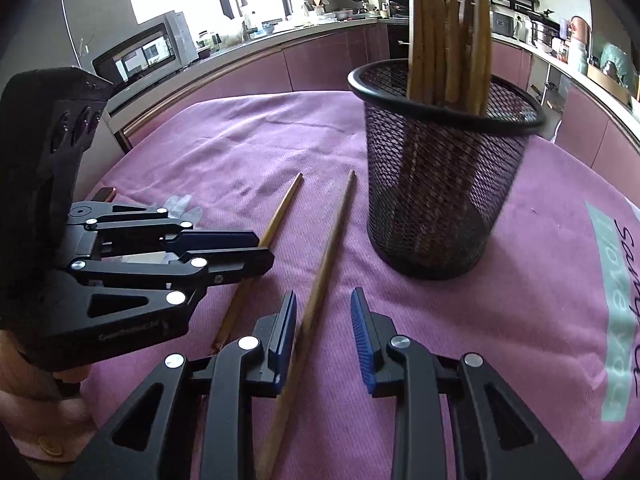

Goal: Organize utensils
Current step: 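Grasp a chopstick with the left gripper while the right gripper grasps the other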

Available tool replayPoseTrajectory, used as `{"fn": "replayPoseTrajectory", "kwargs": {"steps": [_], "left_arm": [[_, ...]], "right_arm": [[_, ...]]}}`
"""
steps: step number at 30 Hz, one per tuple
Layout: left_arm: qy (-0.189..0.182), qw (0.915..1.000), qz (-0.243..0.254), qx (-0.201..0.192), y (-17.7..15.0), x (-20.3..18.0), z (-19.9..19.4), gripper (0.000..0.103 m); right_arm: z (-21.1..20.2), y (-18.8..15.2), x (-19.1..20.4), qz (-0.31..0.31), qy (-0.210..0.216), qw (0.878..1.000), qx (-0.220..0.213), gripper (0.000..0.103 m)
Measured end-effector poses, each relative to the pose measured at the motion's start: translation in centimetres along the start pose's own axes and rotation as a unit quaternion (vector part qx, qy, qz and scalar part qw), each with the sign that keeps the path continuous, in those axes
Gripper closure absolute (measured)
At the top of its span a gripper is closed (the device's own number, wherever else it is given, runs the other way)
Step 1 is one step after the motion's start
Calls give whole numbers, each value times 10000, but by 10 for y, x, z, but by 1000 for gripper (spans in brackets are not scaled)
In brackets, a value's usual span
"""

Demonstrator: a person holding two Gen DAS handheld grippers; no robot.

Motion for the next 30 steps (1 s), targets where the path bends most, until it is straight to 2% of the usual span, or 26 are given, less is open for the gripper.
{"fn": "replayPoseTrajectory", "kwargs": {"steps": [8,12,16,24,30], "left_arm": [[61,10000,-49,-12,4,3,4,82],[95,9999,-135,-49,4,1,6,90],[98,9997,-219,-83,1,-1,5,95],[59,9995,-274,-152,-3,0,-6,96],[-77,9987,-368,-355,-2,5,-28,96]], "right_arm": [[13,15,0,-53,-126,9999,-29,84],[15,18,-2,-3,-152,9999,-25,94],[14,17,-4,115,-68,9999,-57,95],[0,14,-2,287,172,9993,-170,98],[-17,16,-1,392,431,9976,-367,98]]}}
Point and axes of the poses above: each gripper's, at about its wrist camera, not at the fingertips, and z roughly the way its jaws point, x to its left, y to its top, the point moved 10 cm from there along z, roughly the way its jaws point, and after that the axes turned 1 degree about x, right-handed, at the moved point
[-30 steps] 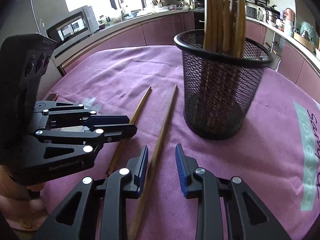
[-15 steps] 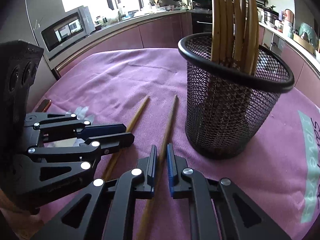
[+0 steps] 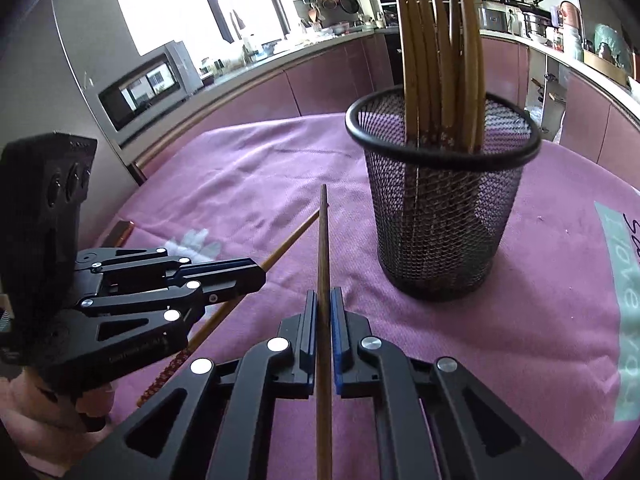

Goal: Organize utensils
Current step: 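Grasp a chopstick with the left gripper while the right gripper grasps the other, then lift both held chopsticks upright and carry them over the mesh cup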

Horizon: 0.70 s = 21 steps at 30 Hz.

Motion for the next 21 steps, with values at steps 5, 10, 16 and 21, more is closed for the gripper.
{"fn": "replayPoseTrajectory", "kwargs": {"steps": [5,10,16,21], "left_arm": [[-120,9997,-120,-163,2,5,-19,96],[-376,9986,-109,-363,4,0,-39,96],[-127,9999,110,27,-11,-2,-21,96],[226,9981,466,339,-24,0,-3,96]], "right_arm": [[-20,4,7,-31,193,9995,-241,98],[-35,8,11,-45,287,9987,-409,98],[-30,1,13,-31,353,9989,-308,98],[-26,-2,14,-46,315,9992,-242,98]]}}
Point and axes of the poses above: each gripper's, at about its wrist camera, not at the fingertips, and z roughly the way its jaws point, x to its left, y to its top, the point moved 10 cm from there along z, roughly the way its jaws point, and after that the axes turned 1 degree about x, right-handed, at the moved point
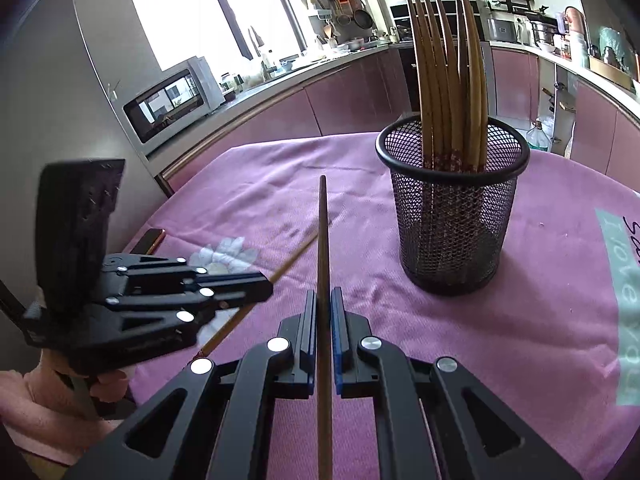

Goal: Organize utensils
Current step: 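Lift both held chopsticks upright and carry them over the mesh cup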

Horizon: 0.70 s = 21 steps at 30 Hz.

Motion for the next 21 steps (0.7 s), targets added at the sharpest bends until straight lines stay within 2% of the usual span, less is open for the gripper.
{"fn": "replayPoseTrajectory", "kwargs": {"steps": [4,14,21], "left_arm": [[77,9995,218,216,-6,0,12,94],[438,9982,399,48,-5,-6,12,96],[238,9995,184,-80,3,-6,1,96]], "right_arm": [[2,0,2,-27,-20,10000,15,98],[6,-1,5,-57,3,10000,36,98],[-5,4,9,-131,14,9998,-141,98]]}}
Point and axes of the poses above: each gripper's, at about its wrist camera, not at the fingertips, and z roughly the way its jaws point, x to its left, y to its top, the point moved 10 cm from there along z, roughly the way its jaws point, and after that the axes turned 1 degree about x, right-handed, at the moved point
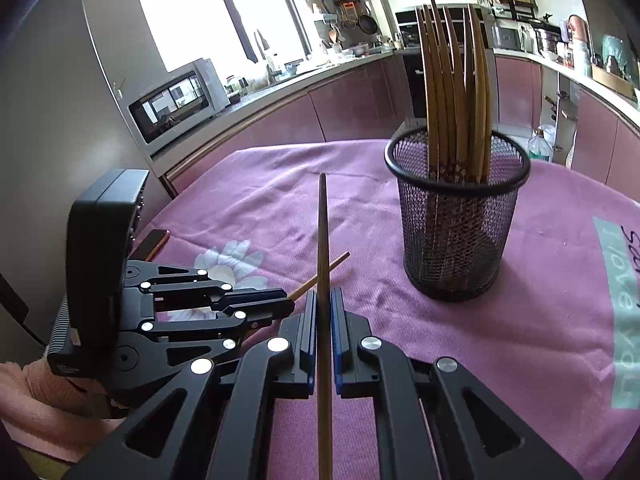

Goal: Organize utensils
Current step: 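Lift both held chopsticks upright and carry them over the mesh cup, then lower both chopsticks into the mesh cup and open both grippers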

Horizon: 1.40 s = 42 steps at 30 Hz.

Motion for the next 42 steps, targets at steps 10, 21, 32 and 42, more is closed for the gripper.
{"fn": "replayPoseTrajectory", "kwargs": {"steps": [10,21,32,42], "left_arm": [[-499,9973,-196,-494,25,-8,-44,96],[-1083,9886,-333,-991,48,-21,-86,96],[-1520,9721,-538,-1701,89,-22,-131,96],[-1506,9623,-577,-2189,137,-20,-158,96]], "right_arm": [[-28,14,3,-69,-18,9990,-439,98],[-58,33,-4,-72,-156,9964,-836,98],[-89,60,-10,-157,-275,9911,-1290,98],[-112,97,-13,-385,-529,9839,-1666,98]]}}
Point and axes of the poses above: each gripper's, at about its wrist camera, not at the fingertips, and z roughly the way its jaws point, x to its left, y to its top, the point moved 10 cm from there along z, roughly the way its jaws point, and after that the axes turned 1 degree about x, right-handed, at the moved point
